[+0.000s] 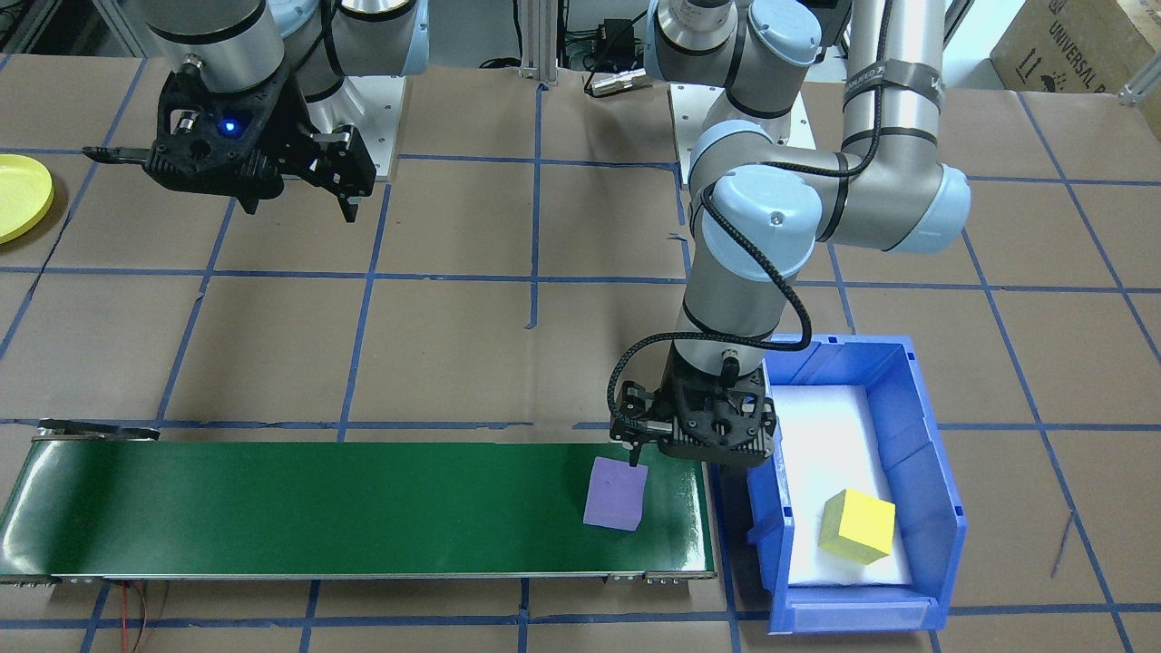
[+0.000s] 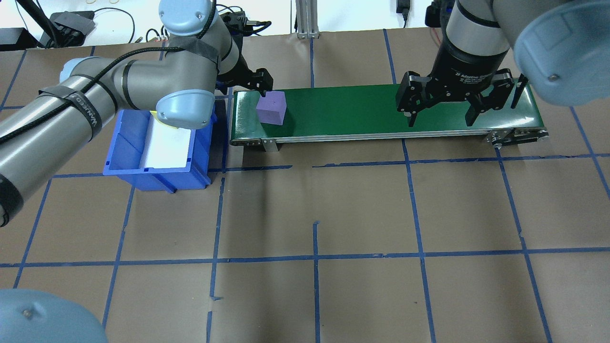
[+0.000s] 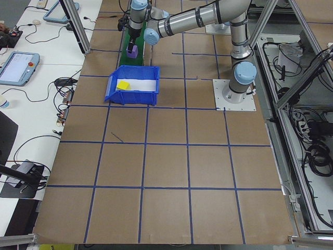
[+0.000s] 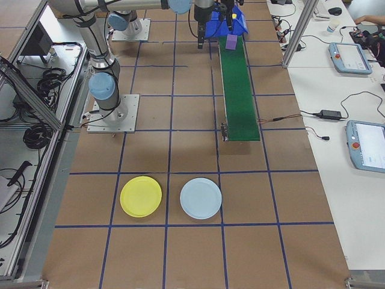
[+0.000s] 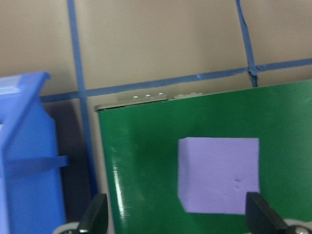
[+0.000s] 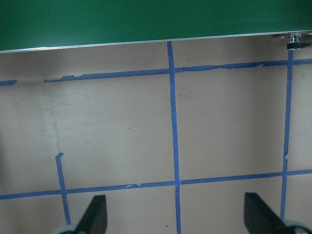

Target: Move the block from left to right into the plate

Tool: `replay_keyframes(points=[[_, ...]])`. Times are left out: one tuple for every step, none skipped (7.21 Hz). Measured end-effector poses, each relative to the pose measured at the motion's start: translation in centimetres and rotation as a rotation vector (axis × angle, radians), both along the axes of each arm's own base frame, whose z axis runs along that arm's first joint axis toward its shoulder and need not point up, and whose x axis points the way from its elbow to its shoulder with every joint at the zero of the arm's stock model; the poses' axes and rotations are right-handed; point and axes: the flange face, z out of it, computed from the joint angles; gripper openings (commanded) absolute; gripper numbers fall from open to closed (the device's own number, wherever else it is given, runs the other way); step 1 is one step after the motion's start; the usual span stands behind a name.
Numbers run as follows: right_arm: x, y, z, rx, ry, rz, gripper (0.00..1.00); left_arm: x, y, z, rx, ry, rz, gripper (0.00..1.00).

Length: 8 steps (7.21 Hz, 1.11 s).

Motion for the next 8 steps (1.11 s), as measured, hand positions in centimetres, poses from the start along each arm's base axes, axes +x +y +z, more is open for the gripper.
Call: replay_keyframes(points=[[0.0,0.0,0.0,0.000,0.000,0.000,1.00,1.9,0.1,1.6,-0.007,-0.015,0.026,1.00],[0.0,0.0,0.0,0.000,0.000,0.000,1.00,6.0,-0.5,2.5,0.007,-0.024,0.065,1.00],[0.0,0.0,0.0,0.000,0.000,0.000,1.00,10.2,-0.9,2.8,0.028,-0.039,0.070,1.00],[0.0,0.0,0.0,0.000,0.000,0.000,1.00,13.0,-1.3,2.5,0.047,-0.061,0.026,1.00],[-0.1,-0.1,0.0,0.001,0.000,-0.002,1.00,14.3,-1.6,1.7,0.062,-0.080,-0.031,1.00],[-0.5,-0.3,-0.1,0.000,0.000,-0.004,1.00,15.4,-2.0,0.6,0.079,-0.091,-0.064,1.00],[-1.4,-0.8,-0.1,0.000,0.000,-0.018,1.00,16.6,-2.6,-0.8,0.098,-0.093,-0.068,1.00],[-3.3,-1.5,0.0,0.004,0.001,-0.038,1.00,17.7,-3.3,-2.3,0.106,-0.096,-0.082,1.00]])
